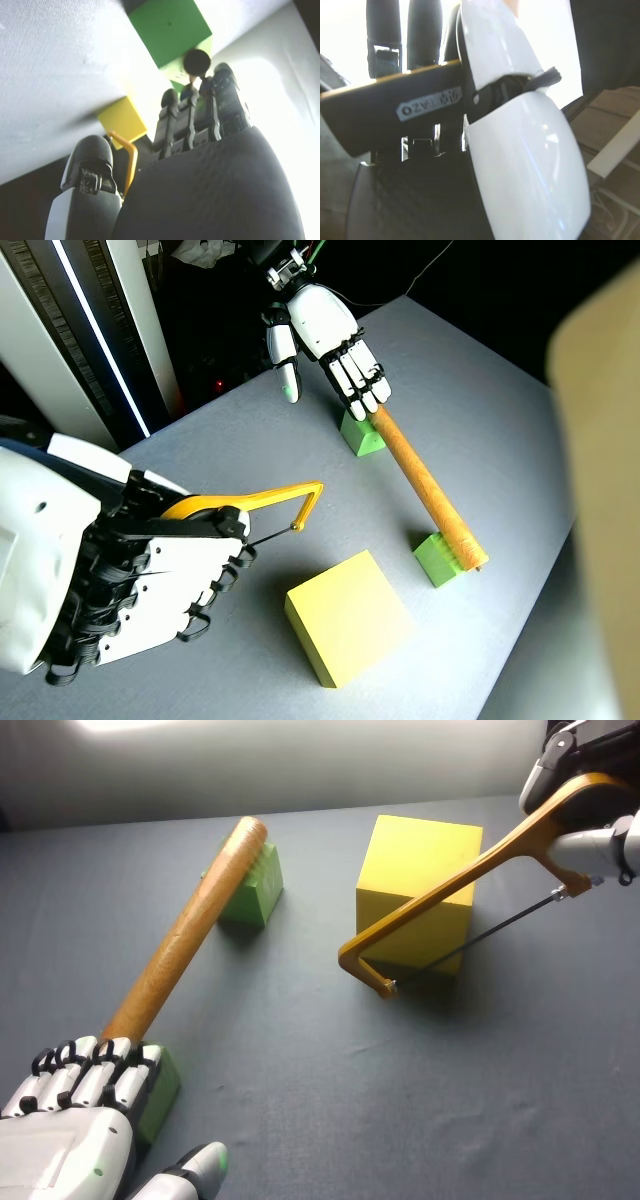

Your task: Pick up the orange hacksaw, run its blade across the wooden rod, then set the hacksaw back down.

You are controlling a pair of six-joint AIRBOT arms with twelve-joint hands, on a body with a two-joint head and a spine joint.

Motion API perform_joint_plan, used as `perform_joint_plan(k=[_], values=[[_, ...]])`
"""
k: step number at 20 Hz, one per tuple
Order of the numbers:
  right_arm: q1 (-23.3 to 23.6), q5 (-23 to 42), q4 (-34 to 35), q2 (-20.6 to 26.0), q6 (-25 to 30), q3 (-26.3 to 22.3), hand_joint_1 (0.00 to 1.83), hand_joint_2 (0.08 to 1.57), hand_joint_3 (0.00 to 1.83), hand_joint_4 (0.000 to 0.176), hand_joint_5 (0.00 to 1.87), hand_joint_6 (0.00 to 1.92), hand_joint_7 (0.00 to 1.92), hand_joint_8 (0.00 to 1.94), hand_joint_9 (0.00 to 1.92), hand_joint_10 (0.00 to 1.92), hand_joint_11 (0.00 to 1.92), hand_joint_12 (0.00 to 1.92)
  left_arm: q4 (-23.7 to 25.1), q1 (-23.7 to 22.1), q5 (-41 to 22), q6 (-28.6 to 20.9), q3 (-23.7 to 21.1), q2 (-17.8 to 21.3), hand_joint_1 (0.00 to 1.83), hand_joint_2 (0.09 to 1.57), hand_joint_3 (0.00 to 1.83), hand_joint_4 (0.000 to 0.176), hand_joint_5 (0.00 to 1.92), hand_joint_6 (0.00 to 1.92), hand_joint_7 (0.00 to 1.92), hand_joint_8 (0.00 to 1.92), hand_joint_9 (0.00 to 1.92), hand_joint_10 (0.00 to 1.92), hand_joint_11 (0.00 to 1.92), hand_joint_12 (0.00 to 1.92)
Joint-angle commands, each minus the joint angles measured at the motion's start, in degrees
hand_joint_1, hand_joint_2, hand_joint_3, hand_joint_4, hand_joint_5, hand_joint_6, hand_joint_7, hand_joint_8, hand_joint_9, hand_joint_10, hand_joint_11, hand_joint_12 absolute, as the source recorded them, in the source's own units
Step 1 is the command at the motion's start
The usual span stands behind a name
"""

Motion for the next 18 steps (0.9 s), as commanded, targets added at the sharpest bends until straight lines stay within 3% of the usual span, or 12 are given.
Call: perform_joint_plan(k=[1, 11, 18], values=[[1.29, 6.86, -1.63, 0.17, 1.83, -0.26, 1.39, 1.08, 0.0, 0.0, 0.88, 1.01, 1.06, 0.83, 1.12, 0.88, 1.02, 0.52, 2.43, 0.04, -2.03, -0.34, 0.28, -0.48, 0.0, 1.35, 0.0, 0.0, 0.07, 0.0, 0.04, 0.0, 0.0, 0.0, 0.0, 0.0], [3.0, 14.31, -1.64, -4.67, 7.73, -0.2, 1.39, 1.06, 0.0, 0.0, 0.96, 0.95, 1.09, 0.77, 1.14, 0.82, 1.04, 0.52, 2.43, 0.07, -2.03, -0.5, 0.52, -0.76, 0.0, 1.35, 0.0, 0.0, 0.08, 0.0, 0.03, 0.0, 0.0, 0.0, 0.0, 0.0], [4.3, 18.25, -1.62, -13.57, 6.12, 3.63, 1.39, 1.08, 0.0, 0.0, 0.89, 1.02, 1.07, 0.82, 1.1, 0.88, 1.02, 0.57, 2.43, 0.06, -2.03, -0.5, 0.79, -0.81, 0.0, 1.36, 0.0, 0.0, 0.09, 0.01, 0.04, 0.0, 0.01, 0.0, 0.0, 0.0]])
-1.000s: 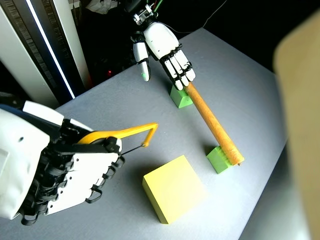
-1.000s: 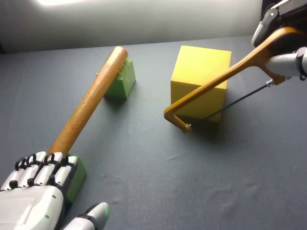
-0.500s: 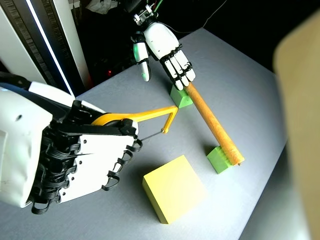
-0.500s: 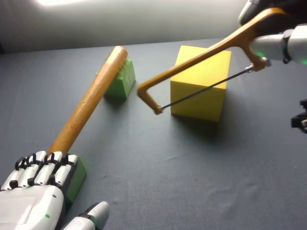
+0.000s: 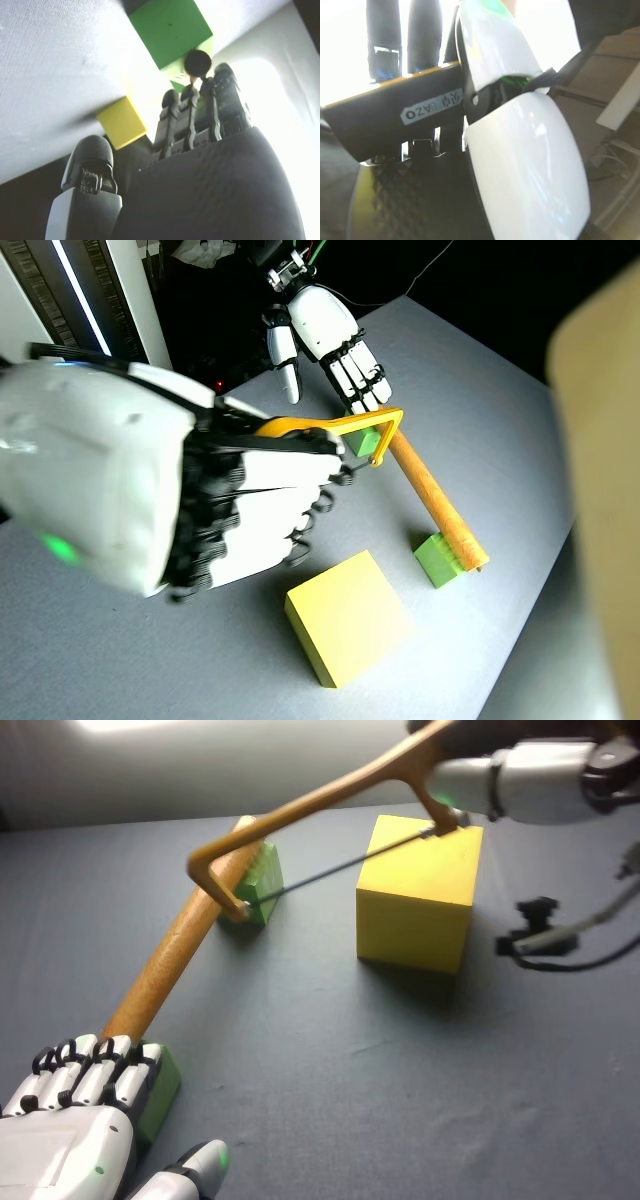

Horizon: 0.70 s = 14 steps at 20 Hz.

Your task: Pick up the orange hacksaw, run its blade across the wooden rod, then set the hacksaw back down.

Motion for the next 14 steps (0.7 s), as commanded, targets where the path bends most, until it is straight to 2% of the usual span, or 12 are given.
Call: perform_joint_plan(k=[1, 6, 9, 10, 14], values=[[0.99, 6.16, -2.35, -0.47, 0.19, 0.56, 1.39, 1.07, 0.0, 0.0, 0.91, 1.0, 1.08, 0.8, 1.11, 0.87, 1.02, 0.57, 2.28, 0.07, -1.78, -0.3, 0.36, -0.44, 0.0, 1.35, 0.0, 0.0, 0.1, 0.01, 0.06, 0.01, 0.03, 0.01, 0.0, 0.0], [2.03, 6.11, 0.48, -8.57, -1.2, 6.08, 1.4, 1.05, 0.0, 0.0, 0.96, 0.93, 1.12, 0.71, 1.16, 0.81, 1.05, 0.55, 2.28, 0.06, -1.2, -0.47, 0.57, -0.52, 0.0, 1.35, 0.0, 0.0, 0.07, 0.0, 0.03, 0.0, 0.0, 0.0, 0.0, 0.0], [2.97, 5.96, 0.51, -12.49, -1.62, 8.63, 1.39, 1.07, 0.0, 0.0, 0.93, 0.97, 1.07, 0.82, 1.1, 0.9, 0.99, 0.6, 2.28, 0.06, -1.2, -0.6, 0.69, -0.73, 0.0, 1.35, 0.0, 0.0, 0.07, 0.0, 0.03, 0.0, 0.0, 0.0, 0.0, 0.0], [3.4, 5.92, 0.52, -14.08, -1.79, 9.7, 1.39, 1.06, 0.0, 0.0, 0.98, 0.92, 1.09, 0.78, 1.12, 0.86, 0.99, 0.62, 2.28, 0.06, -1.2, -0.6, 0.7, -0.73, 0.0, 1.35, 0.0, 0.0, 0.07, 0.0, 0.03, 0.0, 0.01, 0.0, 0.0, 0.0], [3.89, 4.54, 0.56, -19.61, -2.18, 13.88, 1.39, 1.06, 0.0, 0.0, 0.97, 0.94, 1.09, 0.76, 1.14, 0.83, 1.0, 0.61, 2.28, 0.03, -1.19, -0.6, 0.82, -0.9, 0.0, 1.36, 0.0, 0.0, 0.08, 0.0, 0.04, 0.0, 0.0, 0.0, 0.0, 0.0]])
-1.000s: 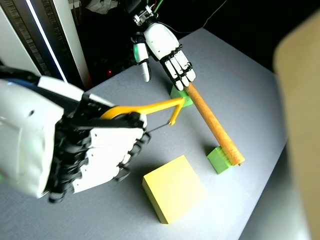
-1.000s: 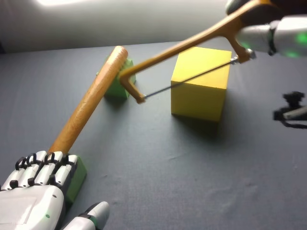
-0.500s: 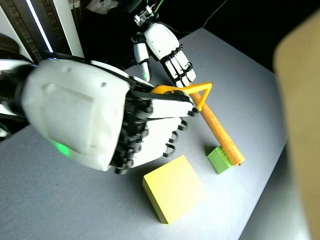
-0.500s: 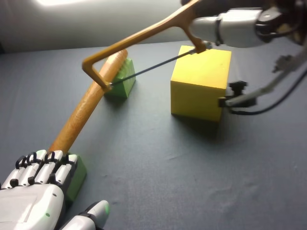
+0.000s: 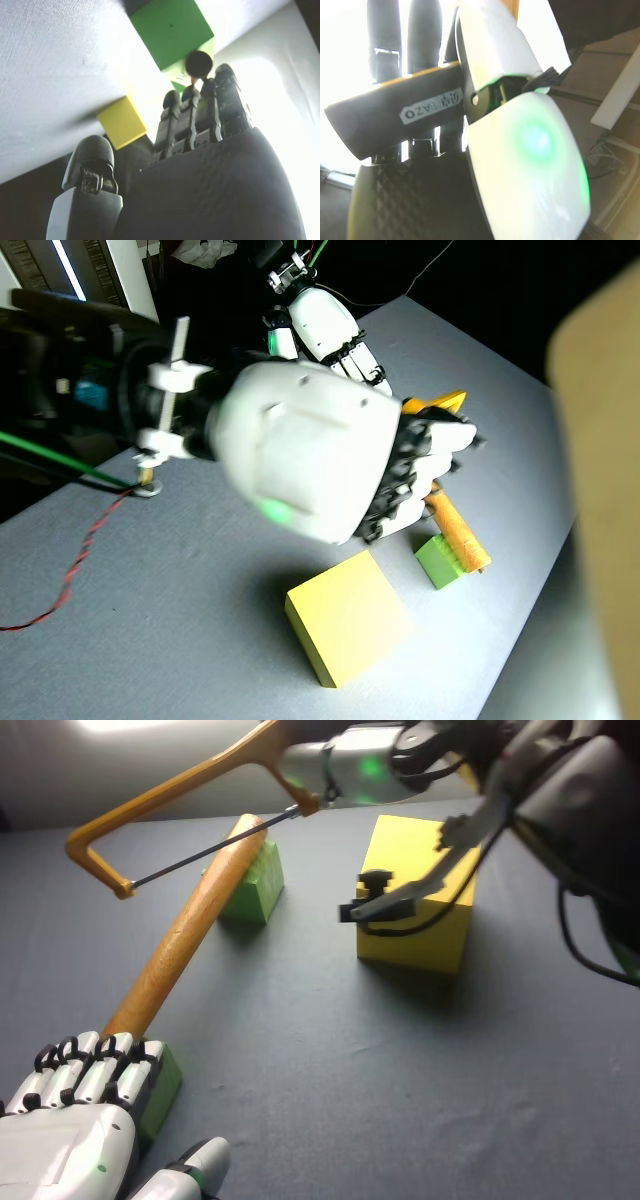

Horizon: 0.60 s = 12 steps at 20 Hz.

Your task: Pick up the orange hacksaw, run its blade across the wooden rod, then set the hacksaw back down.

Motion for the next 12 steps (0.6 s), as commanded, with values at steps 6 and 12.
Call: perform_joint_plan(k=[6, 12], values=[[1.07, 3.17, -5.67, -6.93, 0.55, 5.34, 1.39, 1.06, 0.0, 0.0, 0.94, 0.95, 1.08, 0.79, 1.12, 0.87, 0.98, 0.62, 2.09, 0.04, -0.53, -0.58, 0.69, -0.92, 0.0, 1.35, 0.0, 0.0, 0.07, 0.01, 0.02, 0.01, 0.0, 0.0, 0.0, 0.0], [0.66, 1.77, -3.94, -11.97, -1.0, 9.39, 1.39, 1.06, 0.0, 0.0, 0.93, 0.94, 1.08, 0.81, 1.12, 0.87, 0.99, 0.61, 2.09, 0.04, -0.54, -0.72, 0.7, -0.97, 0.0, 1.36, 0.0, 0.0, 0.06, 0.0, 0.02, 0.0, 0.0, 0.0, 0.0, 0.0]])
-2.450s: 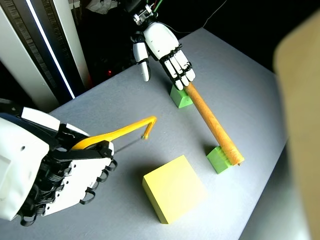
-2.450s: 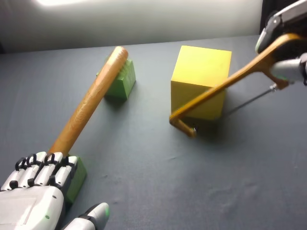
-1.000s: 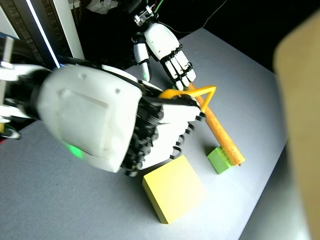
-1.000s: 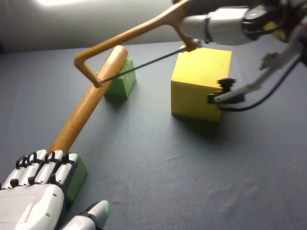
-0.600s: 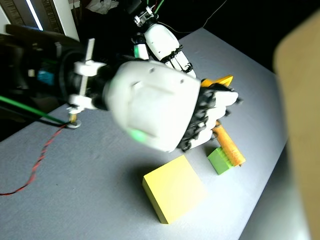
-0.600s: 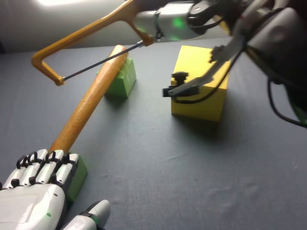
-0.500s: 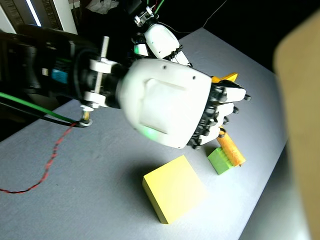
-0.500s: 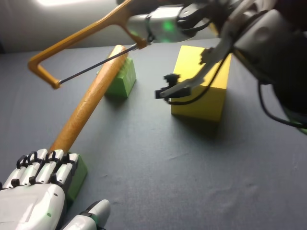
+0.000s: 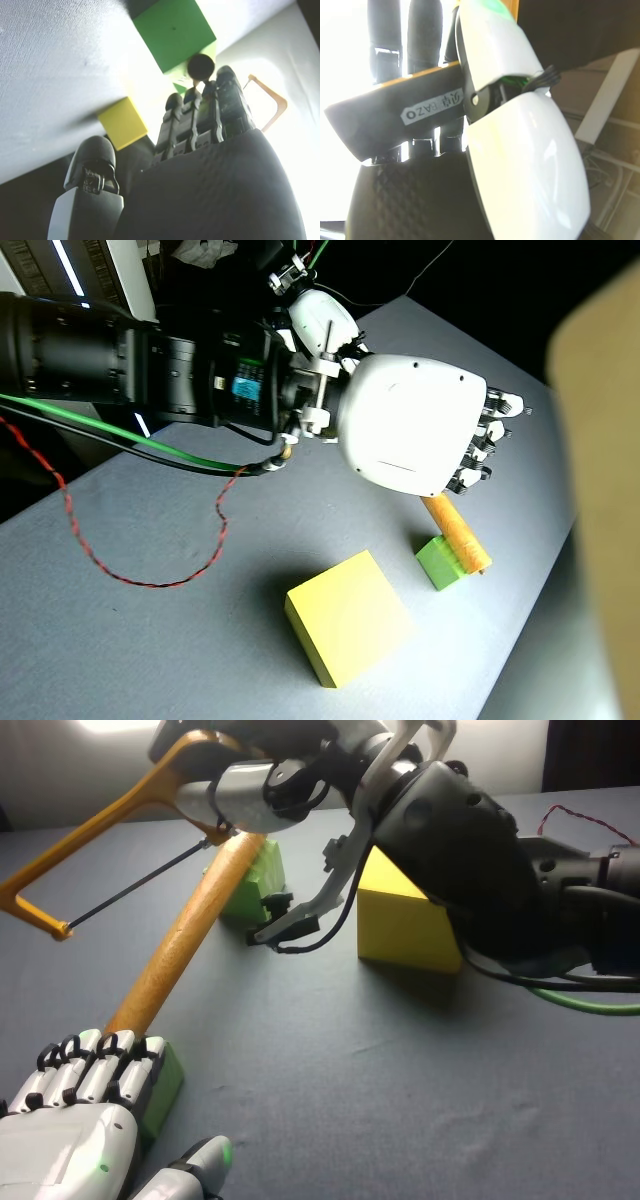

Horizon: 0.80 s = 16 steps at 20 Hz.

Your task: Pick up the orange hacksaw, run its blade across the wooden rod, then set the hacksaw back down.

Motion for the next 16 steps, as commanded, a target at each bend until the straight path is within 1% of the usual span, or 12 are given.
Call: perform_joint_plan(k=[1, 2, 4, 6, 8, 9, 10, 11, 12, 13, 15, 16], values=[[0.51, 3.82, -1.07, 0.14, 0.74, 0.09, 1.39, 1.07, 0.0, 0.0, 0.91, 0.97, 1.06, 0.85, 1.12, 0.88, 0.99, 0.61, 2.07, 0.05, -0.96, -0.48, 0.25, -0.59, 0.0, 1.36, 0.0, 0.0, 0.07, 0.01, 0.02, 0.01, 0.0, 0.0, 0.0, 0.0], [0.47, 2.98, 1.29, 0.11, 0.77, 0.02, 1.39, 1.07, 0.0, 0.0, 0.93, 0.97, 1.07, 0.81, 1.12, 0.86, 0.99, 0.6, 2.07, 0.05, -0.96, -0.48, 0.22, -0.59, 0.0, 1.36, 0.0, 0.0, 0.08, 0.01, 0.03, 0.01, 0.0, 0.0, 0.0, 0.0], [0.0, 3.99, 3.41, 0.09, 0.78, -0.04, 1.39, 1.06, 0.0, 0.0, 0.97, 0.92, 1.08, 0.79, 1.14, 0.83, 1.0, 0.6, 2.07, 0.05, -0.95, -0.48, 0.21, -0.61, 0.0, 1.36, 0.0, 0.0, 0.1, 0.02, 0.06, 0.02, 0.02, 0.01, 0.0, 0.0], [-0.37, 4.83, 4.96, 0.24, 0.77, -0.03, 1.39, 1.06, 0.0, 0.0, 0.96, 0.92, 1.07, 0.81, 1.12, 0.87, 1.01, 0.6, 2.07, 0.05, -0.96, -0.48, 0.21, -0.58, 0.0, 1.35, 0.0, 0.0, 0.06, 0.0, 0.01, 0.0, 0.0, 0.0, 0.0, 0.0], [-1.2, 5.69, 5.33, 0.42, 0.74, 0.0, 1.39, 1.06, 0.0, 0.0, 0.97, 0.92, 1.08, 0.79, 1.12, 0.86, 0.98, 0.61, 2.07, 0.05, -0.96, -0.48, 0.21, -0.57, 0.0, 1.35, 0.0, 0.0, 0.06, 0.0, 0.01, 0.0, 0.0, 0.0, 0.0, 0.0], [-1.57, 5.97, 5.33, 0.51, 0.74, 0.0, 1.39, 1.07, 0.0, 0.0, 0.95, 0.95, 1.06, 0.81, 1.12, 0.87, 0.98, 0.61, 2.07, 0.05, -0.96, -0.48, 0.2, -0.57, 0.0, 1.35, 0.0, 0.0, 0.07, 0.01, 0.02, 0.0, 0.0, 0.0, 0.0, 0.0], [-1.98, 6.35, 5.33, 0.6, 0.7, 0.03, 1.39, 1.07, 0.0, 0.0, 0.94, 0.94, 1.06, 0.82, 1.12, 0.88, 0.98, 0.61, 2.07, 0.05, -0.96, -0.48, 0.2, -0.57, 0.0, 1.35, 0.0, 0.0, 0.07, 0.01, 0.03, 0.01, 0.0, 0.0, 0.0, 0.0], [-2.42, 6.59, 5.33, 0.66, 0.7, 0.09, 1.39, 1.07, 0.0, 0.0, 0.94, 0.96, 1.07, 0.79, 1.11, 0.9, 0.98, 0.61, 2.07, 0.05, -0.96, -0.48, 0.2, -0.56, 0.0, 1.35, 0.0, 0.0, 0.08, 0.01, 0.04, 0.01, 0.0, 0.0, 0.0, 0.0], [-2.76, 6.62, 5.33, 0.7, 0.7, 0.2, 1.39, 1.07, 0.0, 0.0, 0.94, 0.95, 1.07, 0.8, 1.12, 0.89, 0.97, 0.61, 2.07, 0.05, -0.96, -0.48, 0.2, -0.55, 0.0, 1.35, 0.0, 0.0, 0.08, 0.01, 0.04, 0.01, 0.0, 0.0, 0.0, 0.0], [-3.01, 6.75, 5.33, 0.7, 0.7, 0.38, 1.39, 1.05, 0.0, 0.0, 0.98, 0.9, 1.1, 0.75, 1.15, 0.83, 0.98, 0.61, 2.07, 0.05, -0.96, -0.48, 0.2, -0.55, 0.0, 1.35, 0.0, 0.0, 0.08, 0.01, 0.04, 0.01, 0.0, 0.0, 0.0, 0.0], [-3.51, 6.69, 5.32, 0.79, 0.7, 0.73, 1.39, 1.06, 0.0, 0.0, 0.96, 0.93, 1.07, 0.8, 1.14, 0.85, 0.99, 0.61, 2.07, 0.14, -0.86, -0.48, 0.22, -0.57, 0.0, 1.35, 0.0, 0.0, 0.07, 0.0, 0.04, 0.01, 0.0, 0.0, 0.0, 0.0], [-3.66, 6.69, 5.32, 0.86, 0.7, 0.73, 1.39, 1.05, 0.0, 0.0, 0.99, 0.89, 1.1, 0.75, 1.15, 0.82, 1.01, 0.6, 2.07, 0.17, -0.86, -0.48, 0.24, -0.56, 0.0, 1.35, 0.0, 0.0, 0.08, 0.0, 0.03, 0.01, 0.0, 0.0, 0.0, 0.0]])
